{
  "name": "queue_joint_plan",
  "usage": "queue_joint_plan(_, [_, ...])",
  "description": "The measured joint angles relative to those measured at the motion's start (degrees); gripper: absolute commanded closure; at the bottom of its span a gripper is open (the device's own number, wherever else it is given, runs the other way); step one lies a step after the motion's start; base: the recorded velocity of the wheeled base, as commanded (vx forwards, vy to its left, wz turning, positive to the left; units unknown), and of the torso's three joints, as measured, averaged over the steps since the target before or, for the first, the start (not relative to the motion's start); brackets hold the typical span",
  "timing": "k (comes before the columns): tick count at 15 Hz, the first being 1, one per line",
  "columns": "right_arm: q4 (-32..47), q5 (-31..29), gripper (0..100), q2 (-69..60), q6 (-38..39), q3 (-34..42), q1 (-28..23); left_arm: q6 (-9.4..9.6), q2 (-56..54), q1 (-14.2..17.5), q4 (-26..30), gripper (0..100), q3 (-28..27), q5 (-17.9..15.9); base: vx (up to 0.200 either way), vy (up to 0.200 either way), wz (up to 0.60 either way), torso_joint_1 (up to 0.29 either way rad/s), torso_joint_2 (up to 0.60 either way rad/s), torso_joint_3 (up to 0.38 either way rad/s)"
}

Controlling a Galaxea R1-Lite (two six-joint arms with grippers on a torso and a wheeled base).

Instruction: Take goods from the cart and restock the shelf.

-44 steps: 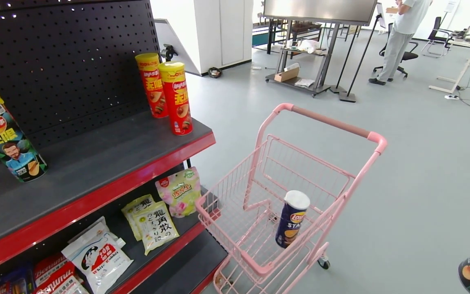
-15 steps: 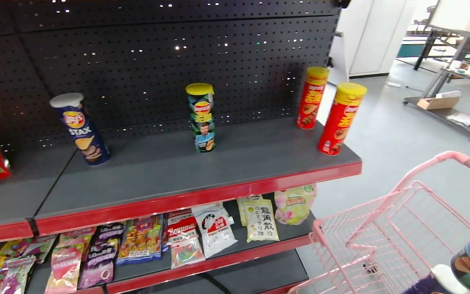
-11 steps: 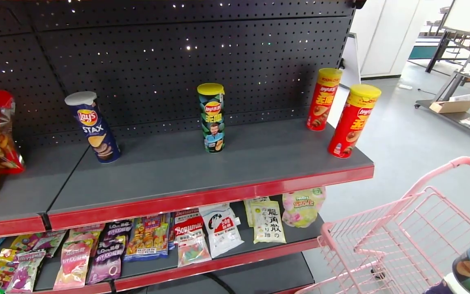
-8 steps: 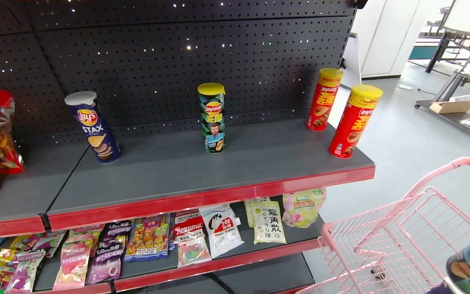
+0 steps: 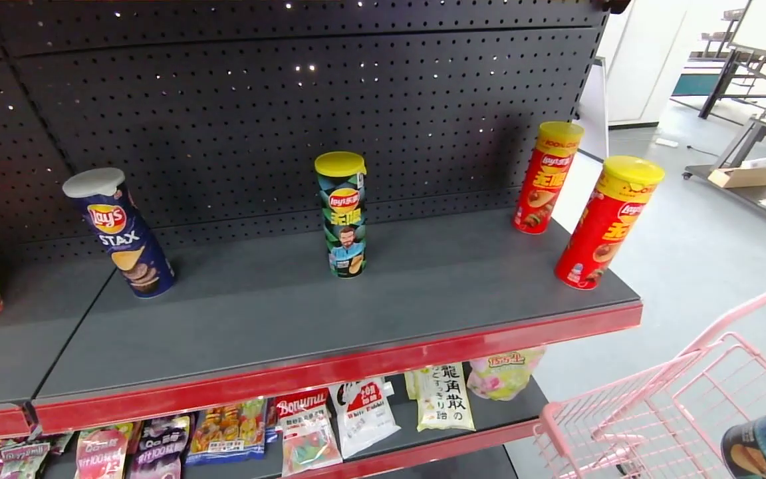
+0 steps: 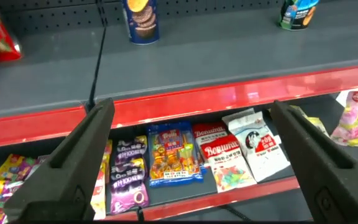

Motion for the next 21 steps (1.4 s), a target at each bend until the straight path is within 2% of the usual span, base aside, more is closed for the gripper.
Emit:
queue_joint_plan(5, [0.1,-0.1,100,-0.8,0.0,0.2,-0.1,0.00,0.0,0.0,0.0,0,0.0,0.0,0.000,0.000,0.00,0.000,0.00,0.000])
queue_joint_plan(7, [0.1,-0.1,100,-1.6,0.0,0.6,-0.2,0.00,0.0,0.0,0.0,0,0.0,0.0,0.200,0.000,0.00,0.002,0.00,0.002])
queue_joint_plan(15, [0.2,-0.4,100,-4.9,0.0,2.0,-0.2,0.05,0.1,-0.1,0.0,0,0.0,-0.4,0.000,0.000,0.00,0.000,0.00,0.000])
queue_joint_plan(17, [0.3,-0.5,100,-7.3,0.0,2.9,-0.2,0.40,0.9,-0.5,0.0,0,0.0,-2.3,0.000,0.000,0.00,0.000,0.00,0.000])
queue_joint_plan(19, [0.2,-0.6,100,-10.3,-0.1,4.6,-0.2,1.94,2.4,-1.4,-0.1,0,-0.5,-6.5,0.000,0.000,0.00,0.000,0.00,0.000])
queue_joint_plan(21, [0.3,-1.2,100,-12.5,-0.1,5.9,-0.3,0.95,6.9,-2.9,-0.3,0,-5.5,-8.4,0.000,0.000,0.00,0.000,0.00,0.000])
